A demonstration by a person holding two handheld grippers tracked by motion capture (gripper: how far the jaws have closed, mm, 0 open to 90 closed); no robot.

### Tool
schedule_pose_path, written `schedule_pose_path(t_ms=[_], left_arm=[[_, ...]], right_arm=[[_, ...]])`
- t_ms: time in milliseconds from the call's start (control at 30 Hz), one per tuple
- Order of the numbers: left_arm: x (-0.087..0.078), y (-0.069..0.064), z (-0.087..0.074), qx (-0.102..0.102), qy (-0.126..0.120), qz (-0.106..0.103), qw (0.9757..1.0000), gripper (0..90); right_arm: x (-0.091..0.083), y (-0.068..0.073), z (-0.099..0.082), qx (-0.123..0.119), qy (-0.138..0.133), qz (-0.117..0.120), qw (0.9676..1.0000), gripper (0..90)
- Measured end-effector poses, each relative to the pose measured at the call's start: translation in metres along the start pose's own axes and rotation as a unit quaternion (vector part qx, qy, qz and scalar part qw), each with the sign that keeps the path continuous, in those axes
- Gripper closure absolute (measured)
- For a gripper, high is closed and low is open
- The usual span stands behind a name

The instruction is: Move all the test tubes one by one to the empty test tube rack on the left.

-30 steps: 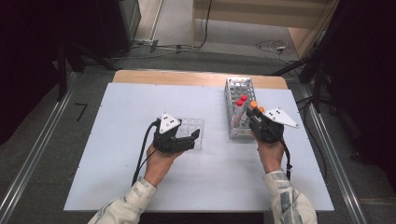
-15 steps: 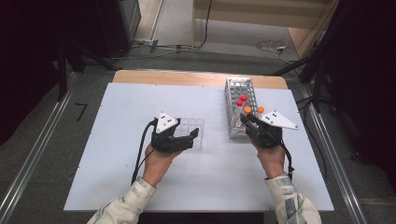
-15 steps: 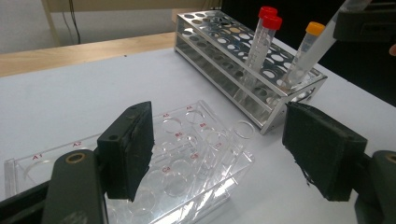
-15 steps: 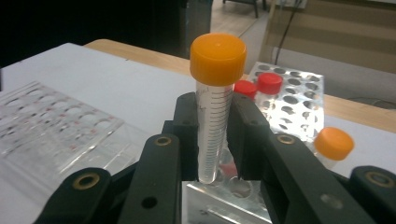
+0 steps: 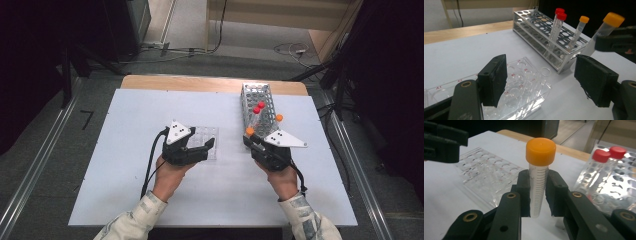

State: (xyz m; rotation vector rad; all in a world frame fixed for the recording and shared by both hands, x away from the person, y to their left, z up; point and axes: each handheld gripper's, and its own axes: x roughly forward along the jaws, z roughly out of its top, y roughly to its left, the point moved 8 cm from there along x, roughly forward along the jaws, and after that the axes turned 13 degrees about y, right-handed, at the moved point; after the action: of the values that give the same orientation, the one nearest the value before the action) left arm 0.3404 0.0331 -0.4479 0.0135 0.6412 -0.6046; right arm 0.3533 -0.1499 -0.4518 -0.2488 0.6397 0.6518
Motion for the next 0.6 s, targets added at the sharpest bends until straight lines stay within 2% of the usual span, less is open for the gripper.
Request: schedule_pose_path(t_ms=[333, 600], left_arm=[[-0.001, -0.018, 0.000, 0.018, 0.001, -0.024, 0.9995, 28.5], [0.001, -0.035, -0.003, 0.036, 0.009, -0.059, 0.9976, 36.7]], right_arm=[[0.016, 0.031, -0.013, -0.035, 0.028, 0.030, 0.9985, 71.9], [0.023, 0.050, -0.019, -0.041, 0.042, 0.062, 0.9963, 71.9]])
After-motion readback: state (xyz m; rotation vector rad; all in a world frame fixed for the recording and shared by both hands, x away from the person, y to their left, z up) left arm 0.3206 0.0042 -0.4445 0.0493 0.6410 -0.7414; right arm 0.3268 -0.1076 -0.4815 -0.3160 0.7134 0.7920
